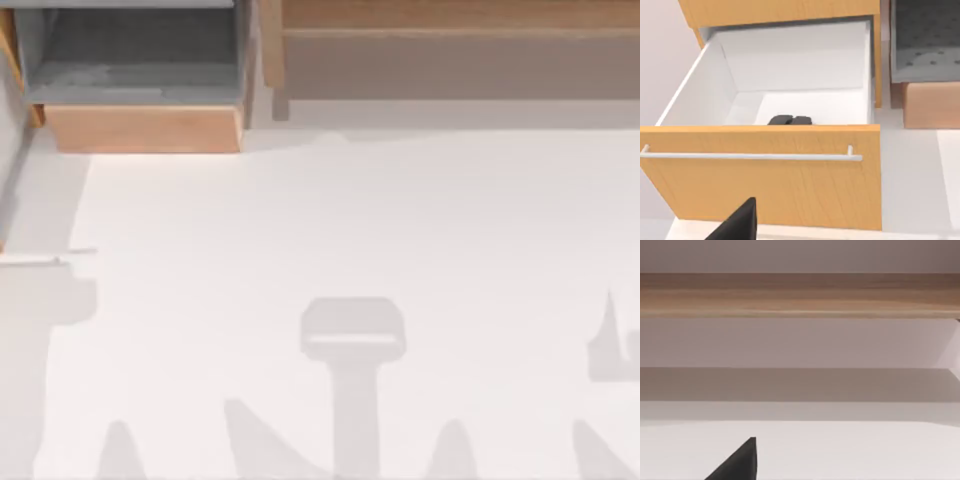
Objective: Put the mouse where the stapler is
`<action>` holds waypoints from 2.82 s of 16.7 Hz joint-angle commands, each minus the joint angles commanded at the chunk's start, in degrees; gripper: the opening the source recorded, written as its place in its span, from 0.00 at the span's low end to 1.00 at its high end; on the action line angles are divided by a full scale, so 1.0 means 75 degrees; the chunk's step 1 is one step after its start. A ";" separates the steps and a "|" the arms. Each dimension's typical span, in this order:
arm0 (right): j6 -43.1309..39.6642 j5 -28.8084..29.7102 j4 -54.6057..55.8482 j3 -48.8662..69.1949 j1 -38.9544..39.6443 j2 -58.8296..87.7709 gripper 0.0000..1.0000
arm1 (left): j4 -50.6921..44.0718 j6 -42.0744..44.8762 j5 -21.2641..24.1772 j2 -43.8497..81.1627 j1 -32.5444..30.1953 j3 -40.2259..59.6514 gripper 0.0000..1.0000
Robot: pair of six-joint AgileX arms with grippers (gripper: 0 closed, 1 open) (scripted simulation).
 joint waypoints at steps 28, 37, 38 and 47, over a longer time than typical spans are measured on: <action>0.0000 0.0000 0.0000 0.0000 0.0000 0.0000 1.00 | -0.7810 0.2236 0.0509 1.5990 0.1129 1.5162 1.00; 0.0000 0.0000 0.0000 0.0000 0.0000 0.0000 1.00 | -0.8880 0.2538 0.0538 1.4663 0.1417 1.5003 1.00; 0.0000 0.0000 0.0000 0.0000 0.0000 0.0000 1.00 | -0.9129 0.2629 0.0543 1.4344 0.1511 1.4973 1.00; 0.0000 0.0000 0.0000 0.0000 0.0000 0.0000 1.00 | -0.9345 0.2740 0.0548 1.3822 0.1627 1.4669 1.00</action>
